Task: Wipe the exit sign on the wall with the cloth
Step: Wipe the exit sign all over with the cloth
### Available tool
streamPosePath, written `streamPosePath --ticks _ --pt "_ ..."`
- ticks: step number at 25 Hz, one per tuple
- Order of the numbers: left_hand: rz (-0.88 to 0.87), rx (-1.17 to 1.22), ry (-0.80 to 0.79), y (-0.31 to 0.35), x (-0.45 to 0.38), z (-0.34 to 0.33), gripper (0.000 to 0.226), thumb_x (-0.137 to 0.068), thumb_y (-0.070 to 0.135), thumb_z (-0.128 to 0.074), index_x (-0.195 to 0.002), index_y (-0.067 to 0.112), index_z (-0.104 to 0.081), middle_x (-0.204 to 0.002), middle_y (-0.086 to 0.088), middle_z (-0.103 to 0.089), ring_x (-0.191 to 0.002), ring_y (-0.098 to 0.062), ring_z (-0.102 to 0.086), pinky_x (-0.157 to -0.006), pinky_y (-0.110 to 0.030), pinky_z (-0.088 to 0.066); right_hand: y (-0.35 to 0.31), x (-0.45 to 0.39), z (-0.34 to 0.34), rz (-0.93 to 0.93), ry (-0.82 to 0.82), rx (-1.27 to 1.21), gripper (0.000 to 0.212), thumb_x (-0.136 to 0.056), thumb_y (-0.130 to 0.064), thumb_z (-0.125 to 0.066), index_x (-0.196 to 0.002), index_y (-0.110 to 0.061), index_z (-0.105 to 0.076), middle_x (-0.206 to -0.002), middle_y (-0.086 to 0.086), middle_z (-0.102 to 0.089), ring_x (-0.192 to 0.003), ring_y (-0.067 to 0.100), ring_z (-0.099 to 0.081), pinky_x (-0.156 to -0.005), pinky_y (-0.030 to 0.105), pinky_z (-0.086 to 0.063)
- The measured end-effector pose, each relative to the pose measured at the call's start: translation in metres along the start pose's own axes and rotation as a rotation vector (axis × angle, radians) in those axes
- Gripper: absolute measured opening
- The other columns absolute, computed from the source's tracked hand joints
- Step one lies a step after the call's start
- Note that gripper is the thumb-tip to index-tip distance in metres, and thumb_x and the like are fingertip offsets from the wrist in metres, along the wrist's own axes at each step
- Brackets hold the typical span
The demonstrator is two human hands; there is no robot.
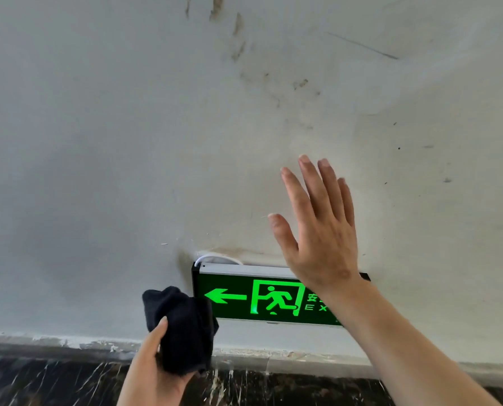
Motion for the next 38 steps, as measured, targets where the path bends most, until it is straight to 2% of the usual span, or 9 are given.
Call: streamPosePath --ticks 2,3,4,8,11,15,21,29,38 --pt "-0.078 -0.032 -0.046 0.02 -0.006 0.005 0.077 -0.05 0.026 -0.096 -0.118 0.016 -0.061 -0.116 -0.012 -0.065 -0.08 -0.033 -0.075 -0.057 -0.049 -0.061 0.006 -0.012 -0.008 0.078 -0.003 0.09 0.059 -0.096 -0.043 -0.037 -0.149 -0.019 -0.024 -0.159 0.01 -0.023 -0.147 0.028 -0.014 -0.119 0.046 -0.008" --pt "-0.102 -0.028 0.0 0.028 -0.009 0.012 0.105 -0.027 0.022 -0.101 -0.123 0.018 -0.061 -0.118 -0.013 -0.066 -0.089 -0.035 -0.073 -0.063 -0.052 -0.06 0.009 -0.019 -0.012 0.105 -0.003 0.133 0.06 -0.097 -0.044 -0.036 -0.15 -0.02 -0.022 -0.159 0.01 -0.021 -0.147 0.028 -0.013 -0.119 0.046 -0.006" --pt "-0.119 -0.049 0.028 0.035 -0.015 0.017 0.111 -0.023 0.017 -0.101 -0.127 0.02 -0.061 -0.12 -0.013 -0.065 -0.097 -0.037 -0.07 -0.066 -0.051 -0.06 0.013 -0.025 -0.016 0.123 -0.002 0.172 0.061 -0.097 -0.045 -0.035 -0.151 -0.021 -0.02 -0.16 0.009 -0.019 -0.148 0.027 -0.011 -0.119 0.047 -0.004" --pt "-0.335 -0.256 0.111 0.059 -0.036 0.016 0.048 -0.094 -0.005 -0.054 -0.134 0.019 -0.052 -0.129 -0.009 -0.059 -0.113 -0.033 -0.06 -0.07 -0.042 -0.061 0.026 -0.041 -0.035 0.151 0.02 0.275 0.065 -0.097 -0.046 -0.036 -0.152 -0.023 -0.011 -0.16 0.003 -0.007 -0.146 0.017 0.013 -0.118 0.045 0.009" --pt "-0.618 -0.604 0.156 0.073 -0.037 -0.015 0.058 -0.095 -0.009 -0.055 -0.14 0.026 -0.044 -0.13 0.001 -0.054 -0.115 -0.025 -0.056 -0.091 -0.045 -0.05 0.032 -0.041 -0.043 0.156 0.085 0.286 0.065 -0.097 -0.046 -0.039 -0.152 -0.022 -0.013 -0.157 0.002 -0.007 -0.144 0.014 0.022 -0.117 0.045 0.012" --pt "-0.855 -1.152 0.169 0.056 -0.043 -0.054 0.068 -0.086 -0.019 -0.059 -0.139 0.02 -0.04 -0.131 -0.005 -0.038 -0.1 -0.017 -0.048 -0.087 -0.029 -0.042 0.028 -0.04 -0.043 0.209 0.236 0.309 0.062 -0.095 -0.045 -0.046 -0.149 -0.02 -0.028 -0.156 0.004 -0.024 -0.145 0.029 -0.015 -0.117 0.05 -0.003" --pt "-0.83 -1.191 0.264 0.036 -0.052 -0.047 0.067 -0.077 -0.023 -0.061 -0.132 0.011 -0.044 -0.124 -0.008 -0.038 -0.085 -0.012 -0.049 -0.08 -0.026 -0.041 0.026 -0.041 -0.042 0.224 0.312 0.324 0.061 -0.092 -0.046 -0.046 -0.146 -0.019 -0.036 -0.151 0.007 -0.034 -0.139 0.031 -0.027 -0.111 0.058 -0.021" --pt "-0.612 -1.15 0.352 0.005 -0.08 0.0 0.046 -0.087 -0.016 -0.052 -0.125 0.01 -0.052 -0.116 -0.005 -0.045 -0.077 -0.008 -0.053 -0.065 -0.03 -0.039 0.026 -0.042 -0.043 0.22 0.342 0.331 0.06 -0.09 -0.047 -0.043 -0.144 -0.019 -0.039 -0.147 0.01 -0.047 -0.137 0.03 -0.029 -0.11 0.058 -0.024" --pt "-0.556 -1.205 0.399 -0.006 -0.093 0.016 0.042 -0.088 -0.017 -0.049 -0.121 0.009 -0.055 -0.123 -0.01 -0.044 -0.081 -0.019 -0.05 -0.082 -0.033 -0.034 0.026 -0.043 -0.044 0.218 0.36 0.343 0.061 -0.089 -0.047 -0.042 -0.143 -0.02 -0.039 -0.146 0.009 -0.048 -0.137 0.03 -0.031 -0.109 0.058 -0.026"
Point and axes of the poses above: each hand's wrist, its own x-axis away from the middle knuckle, its own z-axis out of the back of the hand, y = z × x, the point moved 6 cm from there along -x, towards the middle knuckle
